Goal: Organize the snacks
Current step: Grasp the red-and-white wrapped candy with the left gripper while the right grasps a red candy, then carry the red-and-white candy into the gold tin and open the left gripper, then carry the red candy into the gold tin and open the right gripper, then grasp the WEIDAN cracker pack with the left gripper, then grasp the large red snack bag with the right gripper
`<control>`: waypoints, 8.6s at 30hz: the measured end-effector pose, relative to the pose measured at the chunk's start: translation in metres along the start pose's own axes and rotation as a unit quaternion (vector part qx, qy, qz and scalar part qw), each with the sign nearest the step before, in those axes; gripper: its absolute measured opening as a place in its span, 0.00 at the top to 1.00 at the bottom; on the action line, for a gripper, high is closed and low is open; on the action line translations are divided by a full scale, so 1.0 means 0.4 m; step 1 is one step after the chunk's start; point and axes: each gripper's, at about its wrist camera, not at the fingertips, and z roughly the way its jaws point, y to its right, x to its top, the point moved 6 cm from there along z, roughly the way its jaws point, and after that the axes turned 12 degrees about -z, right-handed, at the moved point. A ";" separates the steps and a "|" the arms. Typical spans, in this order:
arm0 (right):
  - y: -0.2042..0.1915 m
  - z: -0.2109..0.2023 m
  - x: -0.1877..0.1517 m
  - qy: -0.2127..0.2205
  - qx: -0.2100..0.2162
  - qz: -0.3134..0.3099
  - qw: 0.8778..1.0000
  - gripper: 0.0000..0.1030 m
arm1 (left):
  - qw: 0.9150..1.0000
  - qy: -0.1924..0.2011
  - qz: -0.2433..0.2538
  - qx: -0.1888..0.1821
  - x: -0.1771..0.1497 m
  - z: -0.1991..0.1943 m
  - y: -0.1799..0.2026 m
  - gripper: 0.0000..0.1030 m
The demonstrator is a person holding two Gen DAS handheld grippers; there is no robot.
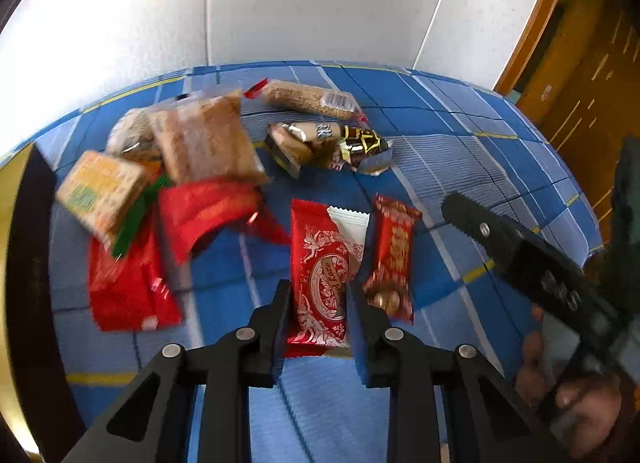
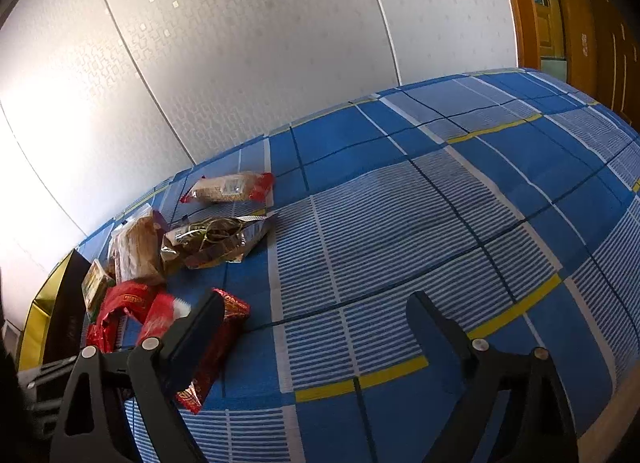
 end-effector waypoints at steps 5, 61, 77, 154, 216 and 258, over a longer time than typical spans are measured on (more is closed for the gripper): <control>-0.011 0.004 -0.004 -0.006 0.016 -0.004 1.000 0.27 | 0.999 0.032 -0.004 0.008 -0.038 -0.081 -0.028 0.74; -0.189 0.038 -0.045 -0.018 0.055 -0.159 0.986 0.77 | 0.948 0.168 -0.189 0.195 -0.089 -0.372 -0.498 0.43; -0.223 0.030 -0.054 -0.059 0.053 -0.179 0.981 0.78 | 0.932 0.187 -0.231 0.209 -0.196 -0.418 -0.554 0.40; -0.238 0.022 -0.042 -0.028 0.077 -0.191 0.978 0.66 | 0.983 0.086 -0.155 0.044 0.083 -0.274 -0.245 0.37; -0.225 0.023 -0.021 -0.056 0.180 -0.091 0.978 0.62 | 0.991 0.031 -0.064 0.112 -0.220 -0.186 -0.244 0.47; -0.527 -0.002 -0.092 -0.139 0.163 -0.338 0.916 0.58 | 0.987 0.091 -0.122 0.046 -0.285 -0.267 -0.308 0.49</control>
